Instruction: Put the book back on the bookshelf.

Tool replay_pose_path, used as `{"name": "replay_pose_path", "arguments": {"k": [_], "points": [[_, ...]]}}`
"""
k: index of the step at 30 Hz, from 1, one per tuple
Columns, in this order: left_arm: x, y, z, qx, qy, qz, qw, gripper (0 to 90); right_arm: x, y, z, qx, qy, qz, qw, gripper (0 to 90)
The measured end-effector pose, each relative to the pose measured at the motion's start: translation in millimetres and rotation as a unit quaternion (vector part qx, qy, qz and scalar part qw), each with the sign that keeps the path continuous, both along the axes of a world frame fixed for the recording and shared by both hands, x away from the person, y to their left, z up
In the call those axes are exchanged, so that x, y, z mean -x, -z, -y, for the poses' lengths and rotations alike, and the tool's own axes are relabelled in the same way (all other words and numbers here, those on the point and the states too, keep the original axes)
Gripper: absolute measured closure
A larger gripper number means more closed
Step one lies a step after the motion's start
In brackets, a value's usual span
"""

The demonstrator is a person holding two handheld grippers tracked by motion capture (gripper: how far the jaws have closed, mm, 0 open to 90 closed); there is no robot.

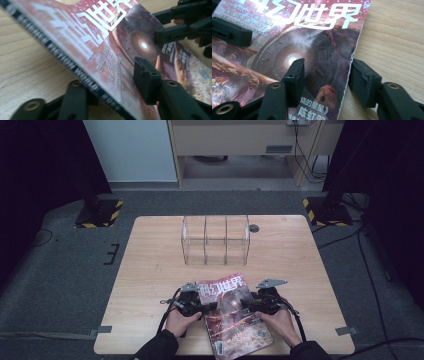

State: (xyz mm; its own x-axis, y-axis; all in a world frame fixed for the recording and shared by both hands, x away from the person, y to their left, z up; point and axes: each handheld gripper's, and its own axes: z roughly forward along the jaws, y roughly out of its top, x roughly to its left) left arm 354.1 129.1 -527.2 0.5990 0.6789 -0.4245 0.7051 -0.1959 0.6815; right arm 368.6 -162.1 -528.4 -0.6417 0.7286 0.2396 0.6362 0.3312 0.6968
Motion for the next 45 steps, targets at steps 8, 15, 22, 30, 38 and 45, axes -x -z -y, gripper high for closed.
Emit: {"name": "replay_pose_path", "arguments": {"k": [8,15,22,30,38,45], "points": [[3.5,-15.2,-1.3,0.014,-0.006,-0.010,0.9998,69.1,-1.2,-8.1,7.6,-0.016,0.013,0.017,0.9996,38.4],[4.8,-33.9,-7.2,0.031,-0.025,-0.006,0.9992,74.0,-5.3,-19.0,28.8,0.002,0.046,0.048,0.9978,29.8],[4.3,-52.3,-14.6,0.060,-0.038,0.006,0.9975,79.6,-10.2,-21.9,52.4,0.027,0.084,0.055,0.9946,26.4],[4.1,-71.3,-23.2,0.081,-0.040,0.019,0.9957,83.3,-14.0,-19.3,66.2,0.057,0.109,0.056,0.9909,19.5],[5.7,-99.5,-29.4,0.109,-0.036,0.051,0.9921,83.8,-16.3,-14.9,71.4,0.082,0.117,0.057,0.9882,16.8],[12.6,-127.9,-37.7,0.123,-0.039,0.100,0.9865,83.8,-18.2,-9.8,72.4,0.106,0.116,0.049,0.9863,14.4]]}}
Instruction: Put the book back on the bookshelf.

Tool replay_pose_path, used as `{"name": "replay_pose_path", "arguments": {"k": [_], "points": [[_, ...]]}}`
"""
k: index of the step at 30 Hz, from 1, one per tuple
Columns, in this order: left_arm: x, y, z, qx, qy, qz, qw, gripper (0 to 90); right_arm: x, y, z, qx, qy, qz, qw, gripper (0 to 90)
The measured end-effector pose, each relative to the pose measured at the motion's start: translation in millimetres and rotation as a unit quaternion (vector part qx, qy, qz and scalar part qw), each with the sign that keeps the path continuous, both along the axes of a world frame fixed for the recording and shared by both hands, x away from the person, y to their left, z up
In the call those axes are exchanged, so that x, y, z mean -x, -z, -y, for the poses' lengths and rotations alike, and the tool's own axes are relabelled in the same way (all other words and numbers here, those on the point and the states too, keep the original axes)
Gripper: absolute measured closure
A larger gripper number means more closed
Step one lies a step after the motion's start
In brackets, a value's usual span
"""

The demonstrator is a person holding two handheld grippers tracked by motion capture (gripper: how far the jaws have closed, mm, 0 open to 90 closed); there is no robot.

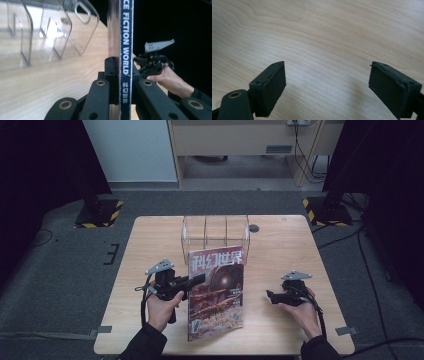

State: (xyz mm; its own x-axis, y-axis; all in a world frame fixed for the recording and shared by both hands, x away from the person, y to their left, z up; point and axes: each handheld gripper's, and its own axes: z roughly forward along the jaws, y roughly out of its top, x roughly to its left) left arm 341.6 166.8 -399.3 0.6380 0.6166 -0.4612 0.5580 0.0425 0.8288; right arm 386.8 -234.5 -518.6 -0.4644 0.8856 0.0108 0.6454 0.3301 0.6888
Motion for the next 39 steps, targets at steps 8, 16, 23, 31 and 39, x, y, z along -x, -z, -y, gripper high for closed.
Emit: {"name": "replay_pose_path", "arguments": {"k": [8,16,23,31,39], "points": [[6.9,-24.7,-20.9,-0.020,-0.054,0.048,0.9972,83.8,-1.5,10.5,-1.0,0.030,0.007,-0.019,0.9994,8.4],[6.6,-35.0,-44.2,-0.039,-0.121,0.070,0.9894,83.8,-0.8,16.2,0.4,0.005,0.015,-0.010,0.9998,3.8],[3.5,-44.0,-52.2,-0.041,-0.150,0.083,0.9843,83.8,0.6,20.8,-0.8,-0.003,0.016,0.012,0.9998,2.1],[-12.9,-53.6,-50.1,-0.057,-0.174,0.106,0.9774,83.8,0.5,20.9,-0.9,-0.003,0.017,0.012,0.9998,2.1],[-38.9,-59.2,-47.8,-0.068,-0.198,0.111,0.9714,83.8,0.4,20.9,-1.5,-0.003,0.019,0.012,0.9997,1.9]]}}
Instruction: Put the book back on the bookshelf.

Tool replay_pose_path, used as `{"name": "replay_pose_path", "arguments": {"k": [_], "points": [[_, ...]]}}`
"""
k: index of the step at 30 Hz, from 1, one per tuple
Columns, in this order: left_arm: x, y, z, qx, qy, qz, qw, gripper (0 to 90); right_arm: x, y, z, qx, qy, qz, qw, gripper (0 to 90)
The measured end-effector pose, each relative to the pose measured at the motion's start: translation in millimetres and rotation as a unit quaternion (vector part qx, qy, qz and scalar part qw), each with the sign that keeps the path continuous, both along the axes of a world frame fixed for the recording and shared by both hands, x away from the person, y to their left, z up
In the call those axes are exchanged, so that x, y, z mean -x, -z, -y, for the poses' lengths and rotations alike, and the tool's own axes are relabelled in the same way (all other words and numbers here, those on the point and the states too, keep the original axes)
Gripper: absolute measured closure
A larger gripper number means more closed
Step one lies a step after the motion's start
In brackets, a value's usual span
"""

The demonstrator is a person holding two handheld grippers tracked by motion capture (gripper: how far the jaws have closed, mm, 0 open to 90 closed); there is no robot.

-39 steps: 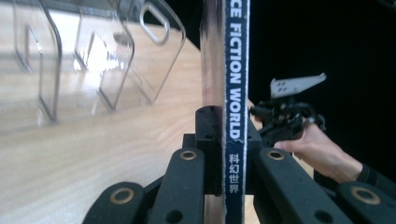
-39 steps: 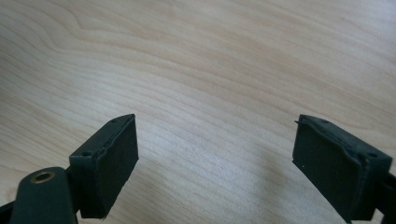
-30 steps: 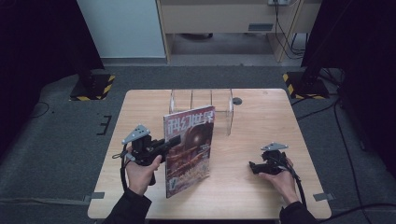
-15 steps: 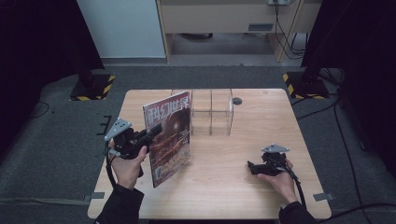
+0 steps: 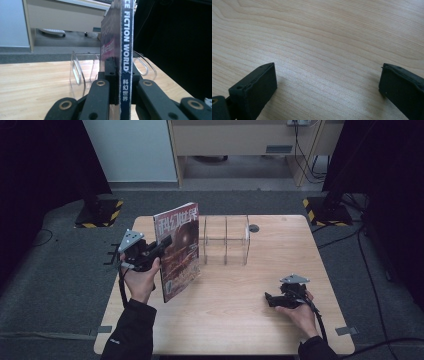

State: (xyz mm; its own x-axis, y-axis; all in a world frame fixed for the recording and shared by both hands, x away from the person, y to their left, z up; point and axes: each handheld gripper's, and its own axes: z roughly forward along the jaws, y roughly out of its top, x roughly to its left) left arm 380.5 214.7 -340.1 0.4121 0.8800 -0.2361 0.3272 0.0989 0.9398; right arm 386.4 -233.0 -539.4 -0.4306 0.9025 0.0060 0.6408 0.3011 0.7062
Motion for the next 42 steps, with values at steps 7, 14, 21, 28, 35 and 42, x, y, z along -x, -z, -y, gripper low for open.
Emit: {"name": "replay_pose_path", "arguments": {"k": [7,14,21,28,35,42], "points": [[-20.7,-7.8,3.0,-0.006,-0.019,0.012,0.9997,83.8,-0.3,0.0,-0.6,-0.001,0.002,0.000,1.0000,1.8],[-38.9,-2.4,2.7,0.001,-0.042,0.015,0.9990,83.8,-0.5,-0.1,-0.8,-0.001,0.002,-0.001,1.0000,1.7],[-58.3,12.1,8.4,0.006,-0.056,0.005,0.9984,83.8,-0.8,0.1,-0.9,0.001,0.000,0.001,1.0000,1.7],[-68.9,30.9,20.3,-0.002,-0.077,0.030,0.9966,83.8,-0.9,0.1,-1.6,0.000,-0.002,0.001,1.0000,1.8],[-71.8,40.9,25.7,-0.010,-0.082,0.045,0.9955,83.8,-1.0,0.1,-1.8,0.001,-0.004,0.001,1.0000,1.8],[-58.0,44.0,19.4,-0.015,-0.068,0.037,0.9969,83.2,-0.9,0.1,-2.2,0.002,-0.005,0.002,1.0000,1.9]]}}
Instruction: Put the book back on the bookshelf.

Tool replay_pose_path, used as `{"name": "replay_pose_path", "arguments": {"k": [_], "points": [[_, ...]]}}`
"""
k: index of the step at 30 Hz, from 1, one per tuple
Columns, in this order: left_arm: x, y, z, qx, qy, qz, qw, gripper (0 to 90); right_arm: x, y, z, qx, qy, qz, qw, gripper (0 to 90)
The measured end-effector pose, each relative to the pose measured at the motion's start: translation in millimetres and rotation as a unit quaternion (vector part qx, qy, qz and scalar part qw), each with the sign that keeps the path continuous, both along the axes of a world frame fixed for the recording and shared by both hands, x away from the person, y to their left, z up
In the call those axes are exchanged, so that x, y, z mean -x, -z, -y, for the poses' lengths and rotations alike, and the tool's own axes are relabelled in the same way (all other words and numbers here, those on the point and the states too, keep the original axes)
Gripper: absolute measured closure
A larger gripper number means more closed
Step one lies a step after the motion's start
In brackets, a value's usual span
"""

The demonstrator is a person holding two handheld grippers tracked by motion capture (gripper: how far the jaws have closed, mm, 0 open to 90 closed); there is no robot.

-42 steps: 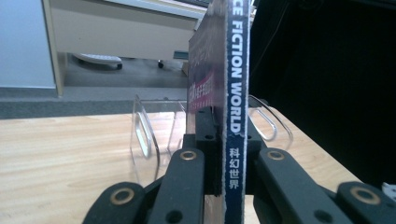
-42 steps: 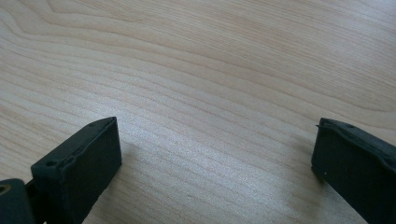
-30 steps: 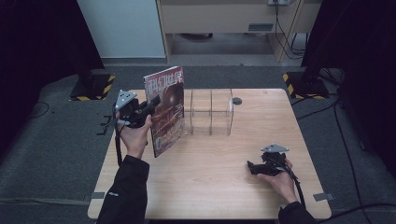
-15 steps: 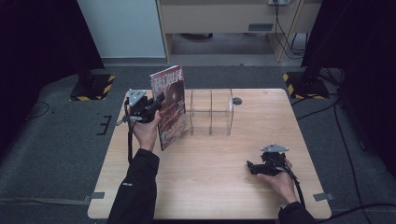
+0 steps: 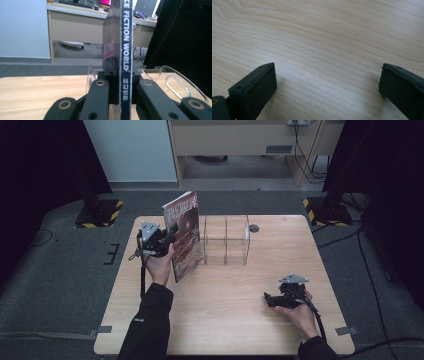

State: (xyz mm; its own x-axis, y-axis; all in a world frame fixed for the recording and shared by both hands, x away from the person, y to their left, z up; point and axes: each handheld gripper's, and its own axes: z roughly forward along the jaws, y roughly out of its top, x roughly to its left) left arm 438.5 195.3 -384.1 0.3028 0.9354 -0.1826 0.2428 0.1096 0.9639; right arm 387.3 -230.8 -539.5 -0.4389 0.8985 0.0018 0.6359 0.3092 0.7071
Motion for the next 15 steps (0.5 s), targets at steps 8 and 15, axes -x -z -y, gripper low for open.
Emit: {"name": "replay_pose_path", "arguments": {"k": [8,15], "points": [[34.2,8.4,-7.9,-0.014,0.021,-0.020,0.9995,81.5,0.3,-0.1,-0.3,0.000,0.000,0.000,1.0000,1.9],[61.9,28.0,-14.7,-0.031,0.030,-0.032,0.9986,81.9,0.6,-0.4,-1.0,0.000,0.001,-0.003,1.0000,1.8]]}}
